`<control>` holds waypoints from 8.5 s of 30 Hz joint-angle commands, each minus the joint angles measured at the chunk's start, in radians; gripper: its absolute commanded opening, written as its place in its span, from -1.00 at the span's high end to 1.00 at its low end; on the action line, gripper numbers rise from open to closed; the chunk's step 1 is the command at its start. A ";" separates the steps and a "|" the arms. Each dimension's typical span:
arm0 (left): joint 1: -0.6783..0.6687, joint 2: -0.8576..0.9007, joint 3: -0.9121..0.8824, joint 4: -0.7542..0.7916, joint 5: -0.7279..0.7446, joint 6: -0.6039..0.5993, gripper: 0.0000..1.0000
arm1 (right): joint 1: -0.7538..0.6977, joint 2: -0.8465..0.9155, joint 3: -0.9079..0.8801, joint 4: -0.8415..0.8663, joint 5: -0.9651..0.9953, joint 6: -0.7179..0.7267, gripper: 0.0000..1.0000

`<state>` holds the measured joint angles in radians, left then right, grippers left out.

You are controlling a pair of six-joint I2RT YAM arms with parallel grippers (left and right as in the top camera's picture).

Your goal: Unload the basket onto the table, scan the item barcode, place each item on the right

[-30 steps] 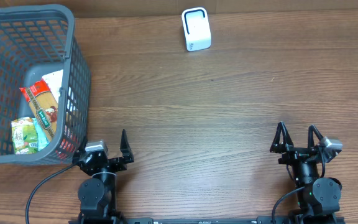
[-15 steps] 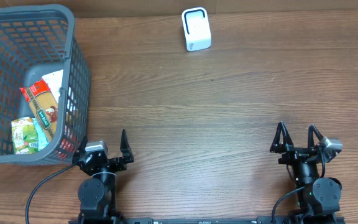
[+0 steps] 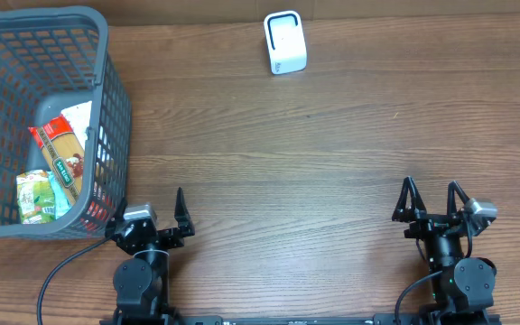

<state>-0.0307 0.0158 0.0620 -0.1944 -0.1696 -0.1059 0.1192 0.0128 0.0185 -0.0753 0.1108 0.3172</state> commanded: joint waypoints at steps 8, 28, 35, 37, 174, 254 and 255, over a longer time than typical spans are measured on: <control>0.004 -0.011 -0.002 0.000 -0.014 -0.014 -0.99 | -0.003 -0.010 -0.010 0.005 0.000 -0.011 -1.00; 0.004 -0.011 -0.002 0.000 -0.014 -0.014 -0.99 | -0.003 -0.010 -0.010 0.005 0.000 -0.011 -1.00; 0.004 -0.011 -0.002 0.000 -0.014 -0.014 -1.00 | -0.003 -0.010 -0.010 0.005 0.000 -0.011 -1.00; 0.004 -0.011 -0.002 0.000 -0.014 -0.014 -0.99 | -0.003 -0.010 -0.010 0.005 0.000 -0.011 -1.00; 0.450 1.692 2.216 -1.289 0.266 0.006 0.91 | -0.003 1.111 0.824 -0.672 -0.314 -0.063 -1.00; 0.501 2.078 1.749 -0.959 0.219 -0.125 -0.62 | -0.003 1.111 0.824 -0.672 -0.314 -0.063 -1.00; 0.494 2.090 1.731 -0.940 0.218 -0.125 -0.62 | -0.003 1.111 0.824 -0.672 -0.314 -0.063 -1.00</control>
<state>0.4904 2.0773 1.8416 -1.1637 0.0303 -0.2756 0.1184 1.1271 0.8188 -0.7517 -0.2024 0.2676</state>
